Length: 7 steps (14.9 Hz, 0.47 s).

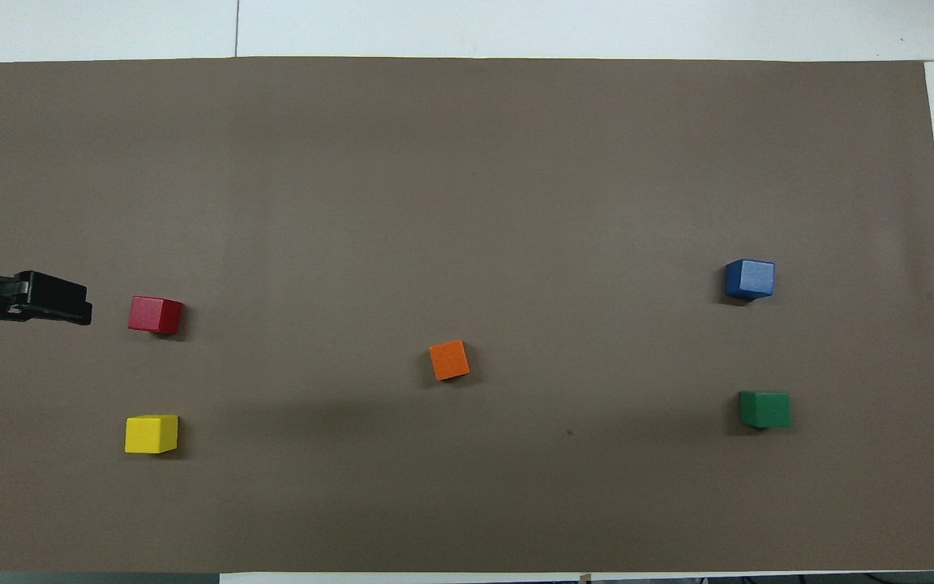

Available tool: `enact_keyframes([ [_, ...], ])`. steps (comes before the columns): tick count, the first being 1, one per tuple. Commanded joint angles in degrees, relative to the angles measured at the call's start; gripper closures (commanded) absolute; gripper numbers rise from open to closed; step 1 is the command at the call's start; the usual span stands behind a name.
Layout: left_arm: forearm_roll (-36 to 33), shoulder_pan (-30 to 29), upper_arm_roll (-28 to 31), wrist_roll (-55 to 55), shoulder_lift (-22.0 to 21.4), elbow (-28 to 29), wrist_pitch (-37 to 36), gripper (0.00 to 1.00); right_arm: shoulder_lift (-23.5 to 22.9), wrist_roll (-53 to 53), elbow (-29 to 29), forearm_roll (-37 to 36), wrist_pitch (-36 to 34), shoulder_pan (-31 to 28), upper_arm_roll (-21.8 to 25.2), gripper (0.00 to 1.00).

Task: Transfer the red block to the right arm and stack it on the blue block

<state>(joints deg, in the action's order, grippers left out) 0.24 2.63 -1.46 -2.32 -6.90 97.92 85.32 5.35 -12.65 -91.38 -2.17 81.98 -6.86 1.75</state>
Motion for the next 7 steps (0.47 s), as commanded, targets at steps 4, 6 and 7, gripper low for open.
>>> enact_keyframes([
  [4, 0.46, -0.52, 0.23, 0.74, -2.42, 3.95, 1.60, 0.00, -0.08, 0.17, 0.33, -0.21, 0.54, -0.52, -0.52, 0.00],
  [6, 0.46, -0.61, 0.50, 2.31, -3.03, 5.69, 4.84, 0.00, -0.08, -0.27, 0.07, -0.30, 0.46, -0.44, -0.52, 0.00],
  [7, 0.46, -0.79, 0.50, 3.19, -3.29, 6.92, 5.90, 0.00, 0.19, -1.32, -0.11, -0.30, 0.63, -0.44, -0.52, 0.00],
])
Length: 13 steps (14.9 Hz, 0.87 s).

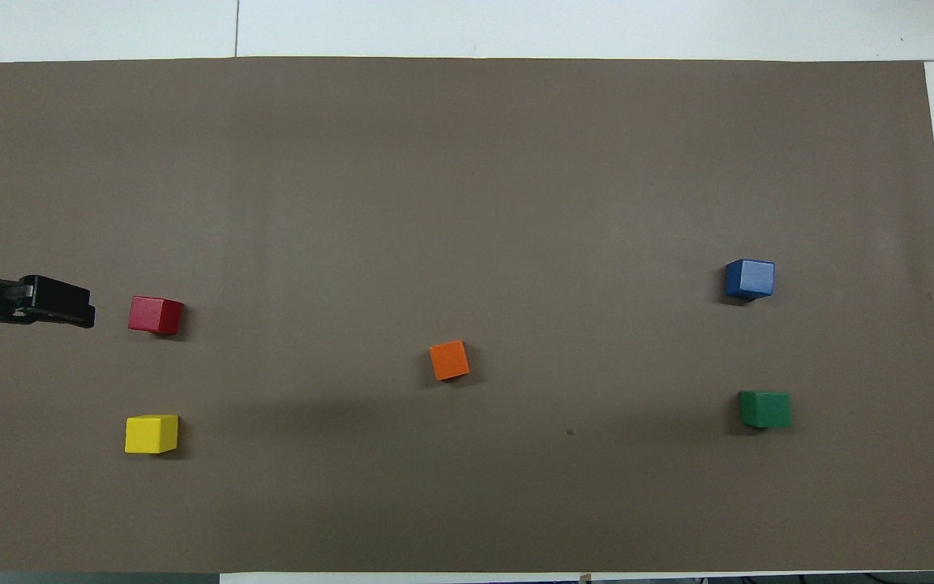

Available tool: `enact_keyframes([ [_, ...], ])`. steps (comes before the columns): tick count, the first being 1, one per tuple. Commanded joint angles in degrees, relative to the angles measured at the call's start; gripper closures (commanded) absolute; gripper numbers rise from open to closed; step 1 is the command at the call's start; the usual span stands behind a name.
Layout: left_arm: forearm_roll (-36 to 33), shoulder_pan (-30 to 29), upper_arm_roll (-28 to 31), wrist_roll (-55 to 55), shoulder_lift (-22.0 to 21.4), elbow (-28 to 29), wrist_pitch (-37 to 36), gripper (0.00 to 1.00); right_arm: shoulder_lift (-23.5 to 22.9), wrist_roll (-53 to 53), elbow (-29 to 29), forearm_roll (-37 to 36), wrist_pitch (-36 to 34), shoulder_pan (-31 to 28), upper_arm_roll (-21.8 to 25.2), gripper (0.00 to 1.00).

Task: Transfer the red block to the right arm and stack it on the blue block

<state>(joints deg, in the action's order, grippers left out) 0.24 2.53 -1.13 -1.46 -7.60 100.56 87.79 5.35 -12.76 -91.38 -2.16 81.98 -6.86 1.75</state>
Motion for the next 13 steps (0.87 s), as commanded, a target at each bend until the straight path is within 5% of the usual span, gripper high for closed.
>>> enact_keyframes([
  [1, 0.46, -0.68, 0.33, 3.03, -2.51, 5.08, 4.48, 0.00, 0.19, -1.82, -0.20, -0.21, 0.63, -0.52, -0.52, 0.00],
  [7, 0.46, -3.67, 0.33, 6.11, -2.07, 12.64, 15.38, 0.00, 2.11, -4.28, -4.49, 7.33, 3.35, -1.31, 0.36, 0.00],
  [13, 0.46, -4.20, 0.33, 6.03, 0.83, 20.10, 25.92, 0.00, 4.58, -12.63, -12.75, 24.81, 5.38, -7.72, 0.45, 0.00],
])
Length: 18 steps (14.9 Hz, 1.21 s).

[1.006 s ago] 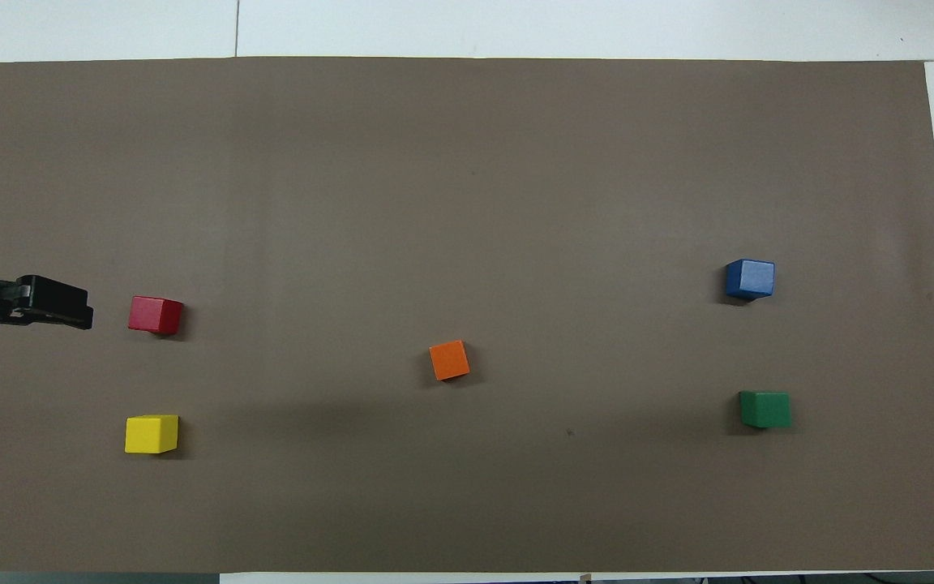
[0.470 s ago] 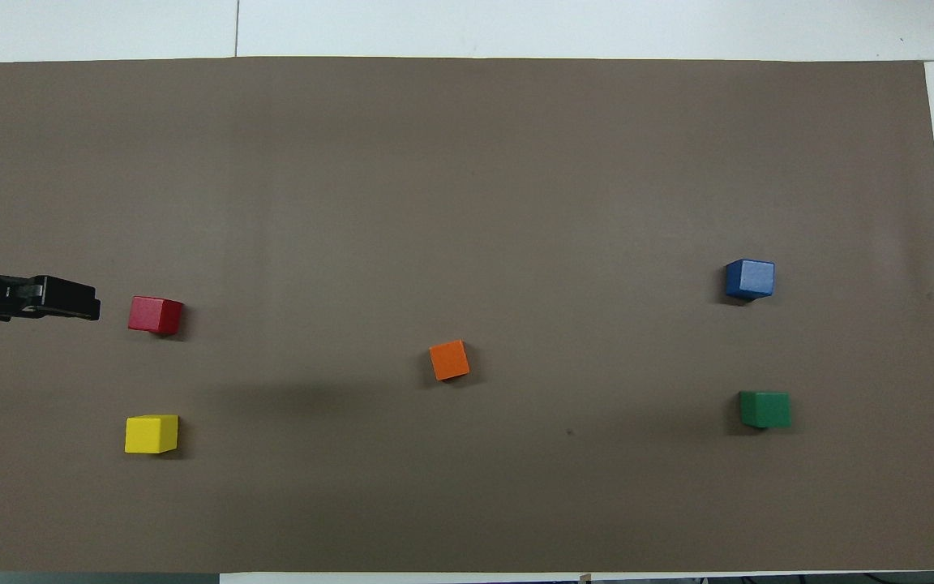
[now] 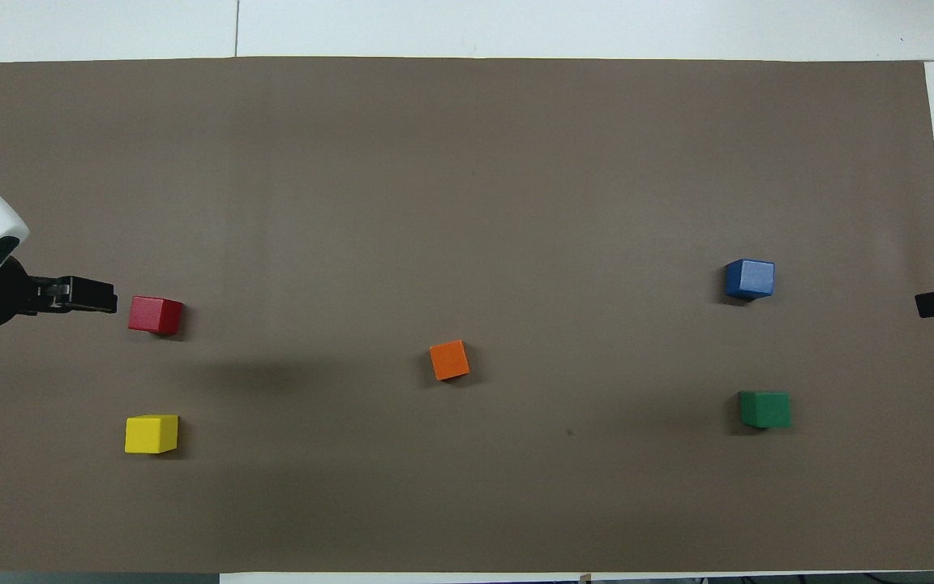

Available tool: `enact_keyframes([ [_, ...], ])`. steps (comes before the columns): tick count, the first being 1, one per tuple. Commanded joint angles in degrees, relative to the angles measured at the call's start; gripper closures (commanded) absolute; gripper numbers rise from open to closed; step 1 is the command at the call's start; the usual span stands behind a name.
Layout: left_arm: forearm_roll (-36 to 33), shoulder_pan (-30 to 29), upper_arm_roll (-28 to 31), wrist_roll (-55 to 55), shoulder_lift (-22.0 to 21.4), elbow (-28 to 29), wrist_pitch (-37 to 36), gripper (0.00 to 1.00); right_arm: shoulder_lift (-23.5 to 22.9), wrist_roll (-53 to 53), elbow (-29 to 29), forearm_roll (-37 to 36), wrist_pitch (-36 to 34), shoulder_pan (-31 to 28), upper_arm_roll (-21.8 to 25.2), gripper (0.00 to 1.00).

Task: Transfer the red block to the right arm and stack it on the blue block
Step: 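Close the left gripper on the red cube while the right gripper approaches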

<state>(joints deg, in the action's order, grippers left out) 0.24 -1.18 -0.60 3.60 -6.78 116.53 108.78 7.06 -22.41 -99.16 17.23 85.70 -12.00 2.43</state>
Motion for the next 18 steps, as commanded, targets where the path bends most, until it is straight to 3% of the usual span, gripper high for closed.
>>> enact_keyframes([
  [1, 0.46, -0.49, -0.19, 0.97, 0.62, 5.19, 6.51, 0.00, 3.05, -3.69, -6.47, 8.84, 1.67, -3.64, -0.23, 0.00],
  [8, -0.15, -0.58, -0.10, 3.08, 4.40, 11.17, 15.39, 0.00, 2.53, -12.81, -17.54, 30.81, -1.14, -8.82, -0.06, 0.00],
  [13, -0.15, -1.01, -0.01, 3.77, 9.23, 11.70, 21.55, 0.00, -0.37, -19.33, -23.18, 41.37, -7.55, -12.25, -0.06, 0.00],
  [18, -1.30, -2.60, -0.10, 6.68, 10.46, 11.70, 22.26, 0.00, -1.52, -22.24, -29.94, 54.02, -11.94, -11.91, -0.14, 0.00],
])
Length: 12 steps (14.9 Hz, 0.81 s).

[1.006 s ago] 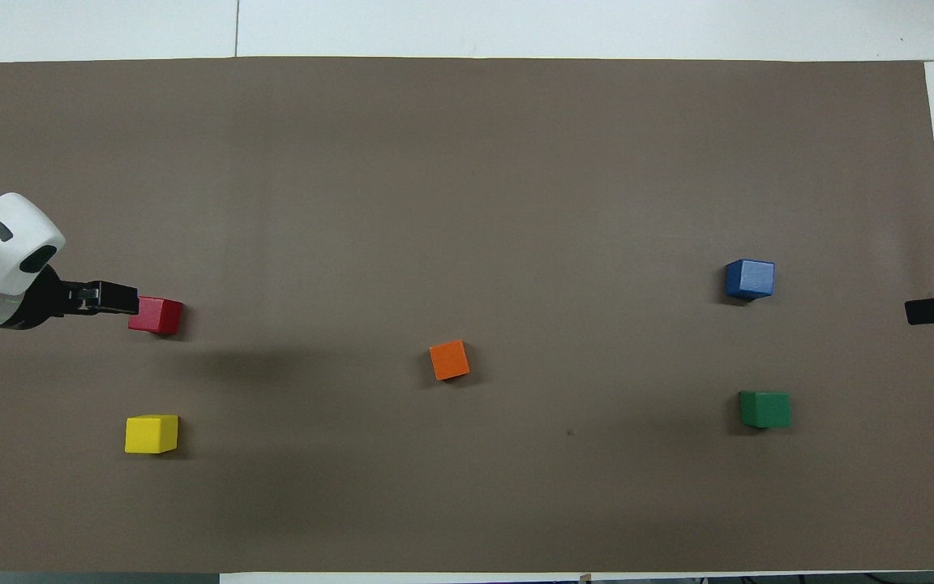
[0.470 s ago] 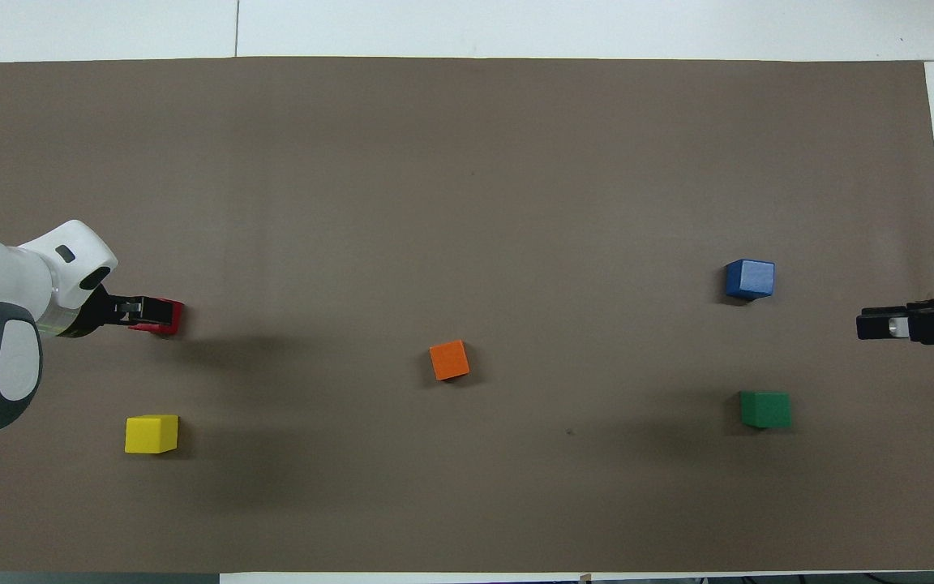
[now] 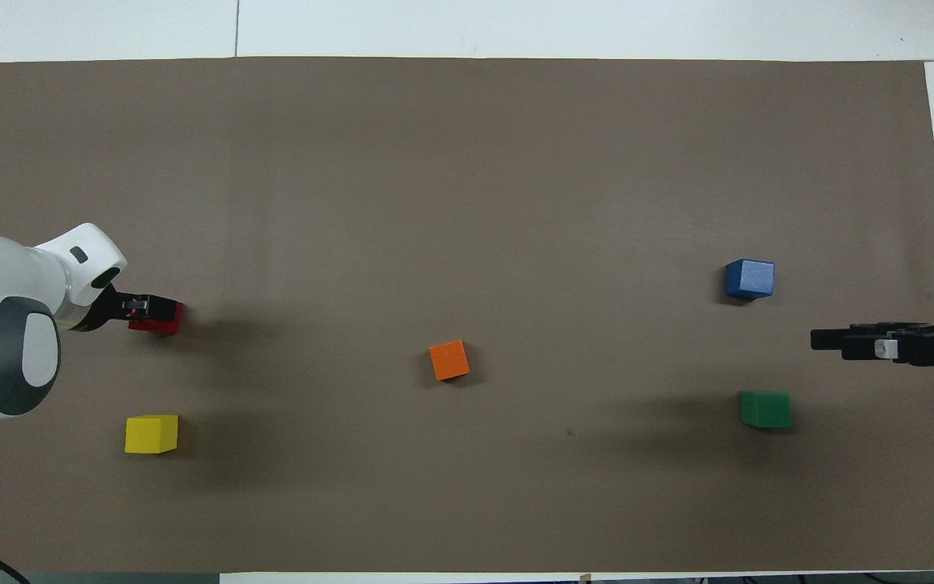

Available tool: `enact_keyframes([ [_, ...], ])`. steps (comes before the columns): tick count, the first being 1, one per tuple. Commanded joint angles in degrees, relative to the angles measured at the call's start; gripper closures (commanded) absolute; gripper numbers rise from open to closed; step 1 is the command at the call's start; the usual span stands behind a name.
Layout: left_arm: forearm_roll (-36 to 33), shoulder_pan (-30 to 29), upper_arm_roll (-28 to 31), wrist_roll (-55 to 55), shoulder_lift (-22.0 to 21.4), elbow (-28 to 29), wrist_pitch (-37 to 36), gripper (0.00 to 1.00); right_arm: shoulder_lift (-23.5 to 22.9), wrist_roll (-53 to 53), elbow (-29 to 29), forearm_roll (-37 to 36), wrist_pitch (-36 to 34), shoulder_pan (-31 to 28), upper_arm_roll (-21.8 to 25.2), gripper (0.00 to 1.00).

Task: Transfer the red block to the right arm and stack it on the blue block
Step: 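Close the left gripper on the red cube while the right gripper approaches, then lift the red cube with the left gripper while the right gripper advances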

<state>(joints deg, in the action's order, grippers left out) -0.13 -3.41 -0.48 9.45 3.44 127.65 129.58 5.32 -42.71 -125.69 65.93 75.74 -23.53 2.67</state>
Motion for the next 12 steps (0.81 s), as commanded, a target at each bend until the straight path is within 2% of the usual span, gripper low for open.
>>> enact_keyframes([
  [1, -0.93, -0.11, -0.23, 0.83, 0.60, 0.76, 1.55, 0.00, -0.04, -2.03, -3.94, 7.35, -2.87, -0.11, -0.39, 0.00],
  [4, -1.89, 0.33, -0.23, 0.92, 1.04, 2.25, 3.39, 0.00, -0.04, -1.68, -4.65, 12.27, -5.16, 2.78, -0.56, 0.00],
  [9, -3.04, 0.07, -0.23, 4.96, 1.74, 2.25, 3.31, 0.01, -0.04, -0.63, -7.28, 19.49, -4.81, 7.17, -0.83, 0.00],
  [10, -3.04, 0.07, -0.23, 4.88, 1.74, 2.25, 2.79, 0.27, 0.22, 0.86, -7.98, 21.50, -4.81, 8.40, -0.83, 0.00],
  [11, -3.04, 0.16, -0.23, 4.70, 1.66, 2.25, 2.52, 0.67, 0.48, 2.78, -8.34, 23.00, -4.81, 9.02, -0.83, 0.00],
  [12, -3.04, 0.07, -0.23, 4.61, 1.66, 2.25, 2.52, 0.93, 0.57, 3.93, -8.86, 23.80, -4.73, 9.99, -0.91, 0.00],
])
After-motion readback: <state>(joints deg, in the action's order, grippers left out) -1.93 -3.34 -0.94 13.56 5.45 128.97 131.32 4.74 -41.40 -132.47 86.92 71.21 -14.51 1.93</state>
